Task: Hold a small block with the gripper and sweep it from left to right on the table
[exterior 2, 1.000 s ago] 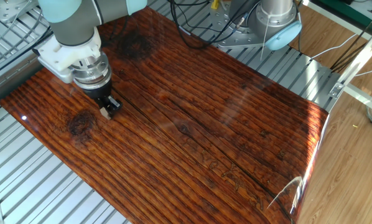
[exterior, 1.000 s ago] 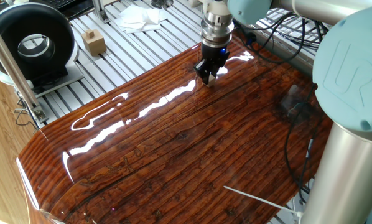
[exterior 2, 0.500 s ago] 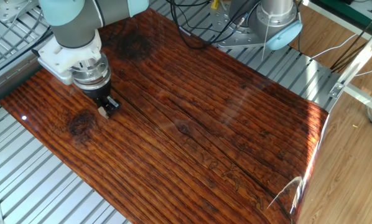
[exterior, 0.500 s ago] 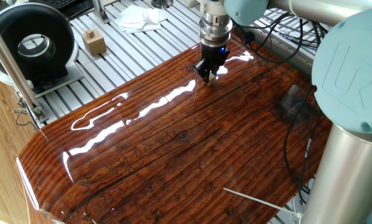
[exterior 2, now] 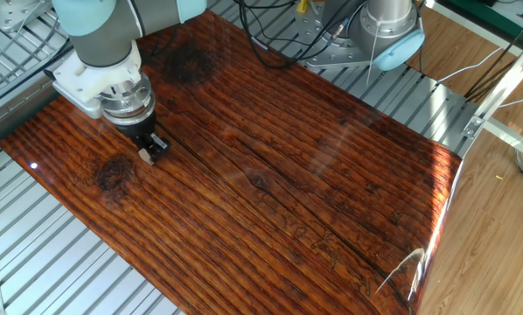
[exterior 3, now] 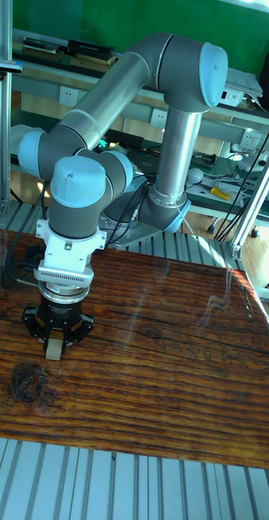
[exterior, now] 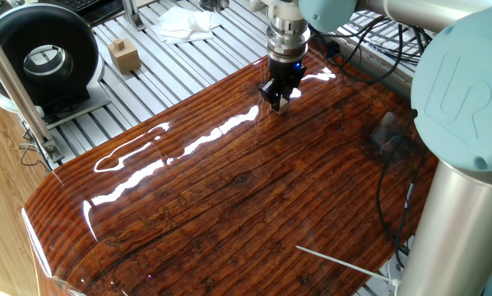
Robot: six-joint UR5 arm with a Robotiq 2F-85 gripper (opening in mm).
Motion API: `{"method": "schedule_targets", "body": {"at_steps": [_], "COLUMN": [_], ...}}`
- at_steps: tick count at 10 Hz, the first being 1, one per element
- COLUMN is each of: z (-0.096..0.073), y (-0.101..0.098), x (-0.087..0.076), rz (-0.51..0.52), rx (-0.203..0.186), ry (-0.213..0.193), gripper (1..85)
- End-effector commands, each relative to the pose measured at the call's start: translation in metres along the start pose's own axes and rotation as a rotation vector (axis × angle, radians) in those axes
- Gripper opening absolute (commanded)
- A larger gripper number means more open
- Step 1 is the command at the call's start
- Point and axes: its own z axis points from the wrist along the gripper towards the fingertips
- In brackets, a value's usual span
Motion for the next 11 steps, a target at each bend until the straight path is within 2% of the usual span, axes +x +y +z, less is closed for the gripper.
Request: {"method": "schedule_targets", "body": {"at_steps": [1,2,11], "z": [0.0009,0.0005,-0.0006], "y": [0.0058,0.0095,0.0084], "x": [-0.0021,-0.0026,-0.002], "rz": [0.002,0.005,-0.001], "rx": [-0.044,-0.056,-0.056], "ry": [-0.012,-0.013,-0.013], "gripper": [1.0,1.0,1.0]}}
